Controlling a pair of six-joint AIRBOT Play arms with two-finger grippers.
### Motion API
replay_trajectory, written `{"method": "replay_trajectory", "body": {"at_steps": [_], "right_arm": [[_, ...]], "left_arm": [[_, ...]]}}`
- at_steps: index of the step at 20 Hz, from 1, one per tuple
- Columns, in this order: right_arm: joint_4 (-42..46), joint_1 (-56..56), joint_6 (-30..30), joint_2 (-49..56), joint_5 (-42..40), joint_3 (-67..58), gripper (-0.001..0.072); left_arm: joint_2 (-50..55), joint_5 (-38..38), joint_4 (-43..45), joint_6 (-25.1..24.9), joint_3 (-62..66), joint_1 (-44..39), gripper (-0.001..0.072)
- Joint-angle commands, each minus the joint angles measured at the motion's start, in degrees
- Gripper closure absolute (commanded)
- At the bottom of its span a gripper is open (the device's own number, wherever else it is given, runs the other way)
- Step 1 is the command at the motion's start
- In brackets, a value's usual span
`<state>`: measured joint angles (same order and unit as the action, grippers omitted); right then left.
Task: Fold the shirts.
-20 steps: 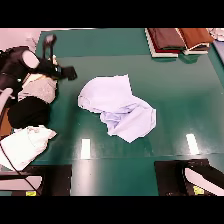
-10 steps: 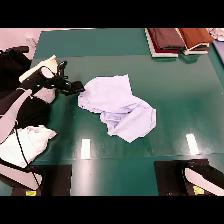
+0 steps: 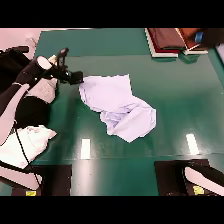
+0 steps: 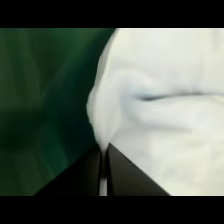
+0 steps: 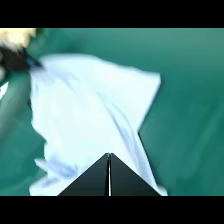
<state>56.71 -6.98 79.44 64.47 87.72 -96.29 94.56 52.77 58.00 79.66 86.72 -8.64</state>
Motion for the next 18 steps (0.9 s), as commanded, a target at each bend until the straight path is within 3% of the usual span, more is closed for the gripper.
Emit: {"method": "replay_trajectory", "body": {"at_steps": [1,2,3,4,5,6,7,13,14,15,17,18], "right_arm": [[4.96,-3.63,1.6,-0.72,1.38,17.51,0.0696],[4.74,-4.46,1.6,-1.33,-2.38,24.92,0.0683],[4.72,-5.35,1.57,-1.6,-6.69,32.68,0.0453],[3.96,-5.95,1.57,-1.33,-11.19,39.85,0.0105],[2.95,-5.95,1.57,-0.37,-14.1,45.33,0.0092],[1.44,-5.92,1.42,1.31,-15.39,49.48,0.014],[-0.46,-5.25,0.17,3.43,-16.65,52.68,0.0285],[-5.92,4.17,-3.04,12.04,-27.96,53.48,0.031],[-5.75,5.66,-3.06,12.72,-29.07,52.13,0.0343],[-5.53,6.84,-3.06,13.14,-30.21,50.84,0.0421],[-5.55,8.5,-3.19,13.2,-31.63,48.15,0.0697],[-5.51,8.68,-3.23,12.76,-30.88,45.92,0.0697]], "left_arm": [[-2.08,0.33,0.83,-0.72,4.76,0.11,0.0684],[-2.34,0.39,0.92,-0.7,4.83,0.11,0.0684],[-2.34,0.85,0.96,-0.72,4.83,0.11,0.0684],[-2.32,1.44,1.16,-0.7,4.81,0.11,0.0684],[-2.32,1.86,1.22,-0.7,4.81,0.11,0.0684],[-2.32,1.88,1.25,-0.68,4.81,0.11,0.0684],[-2.32,1.84,1.33,-0.68,4.81,0.11,0.0684],[-2.32,2.08,1.57,-0.63,4.81,0.11,0.0683],[-2.32,2.36,1.57,-0.63,4.81,0.11,0.0684],[-2.32,2.56,1.57,-0.63,4.81,0.11,0.0683],[-2.47,3.04,1.57,-0.66,4.83,0.11,0.0684],[-3.28,3.17,1.62,-0.66,4.83,0.11,0.0685]]}}
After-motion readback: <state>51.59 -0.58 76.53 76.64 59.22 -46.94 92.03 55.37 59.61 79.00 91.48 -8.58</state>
